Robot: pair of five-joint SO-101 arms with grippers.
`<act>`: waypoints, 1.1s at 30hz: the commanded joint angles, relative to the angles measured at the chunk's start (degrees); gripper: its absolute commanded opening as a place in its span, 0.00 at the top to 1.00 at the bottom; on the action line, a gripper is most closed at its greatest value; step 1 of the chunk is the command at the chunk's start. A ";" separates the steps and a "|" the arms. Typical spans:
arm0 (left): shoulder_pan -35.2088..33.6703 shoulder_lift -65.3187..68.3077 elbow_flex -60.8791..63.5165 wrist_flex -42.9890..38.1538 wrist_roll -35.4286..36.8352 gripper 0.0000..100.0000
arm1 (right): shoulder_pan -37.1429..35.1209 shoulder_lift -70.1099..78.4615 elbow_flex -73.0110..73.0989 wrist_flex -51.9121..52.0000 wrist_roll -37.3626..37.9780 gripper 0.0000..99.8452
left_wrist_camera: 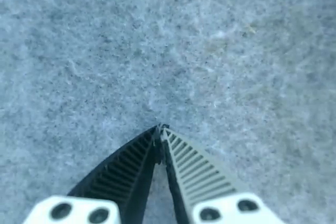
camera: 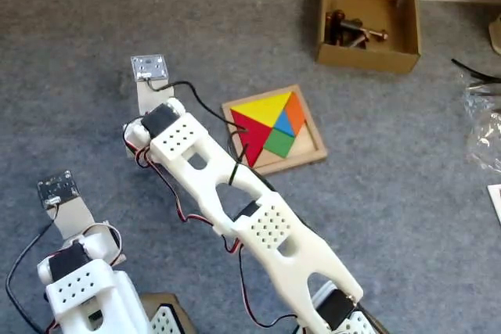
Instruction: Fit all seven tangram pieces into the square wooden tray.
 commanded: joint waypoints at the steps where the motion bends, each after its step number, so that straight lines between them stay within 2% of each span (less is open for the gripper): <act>1: -1.10 -0.22 -0.04 0.62 0.53 1.00 | 0.57 0.92 -3.56 -1.27 -0.53 0.78; 4: -1.10 -0.22 -0.04 0.62 0.53 1.00 | 0.31 3.74 -3.82 -1.19 -0.53 0.78; 9: -1.10 -0.22 -0.04 0.62 0.53 1.00 | 0.31 4.70 -3.91 -1.10 -0.35 0.92; 11: -1.10 -0.22 -0.04 0.62 0.53 1.00 | 0.31 4.70 -3.91 -1.10 -0.26 0.93; 19: -1.10 -0.22 -0.04 0.62 0.53 1.00 | -1.80 5.14 -10.59 5.67 -0.09 0.84; 24: -1.10 -0.22 -0.04 0.62 0.53 1.00 | -3.74 5.23 -14.20 9.89 -0.09 0.84; 33: -1.10 -0.22 -0.04 0.62 0.53 1.00 | -4.97 5.23 -14.11 10.77 -0.09 0.84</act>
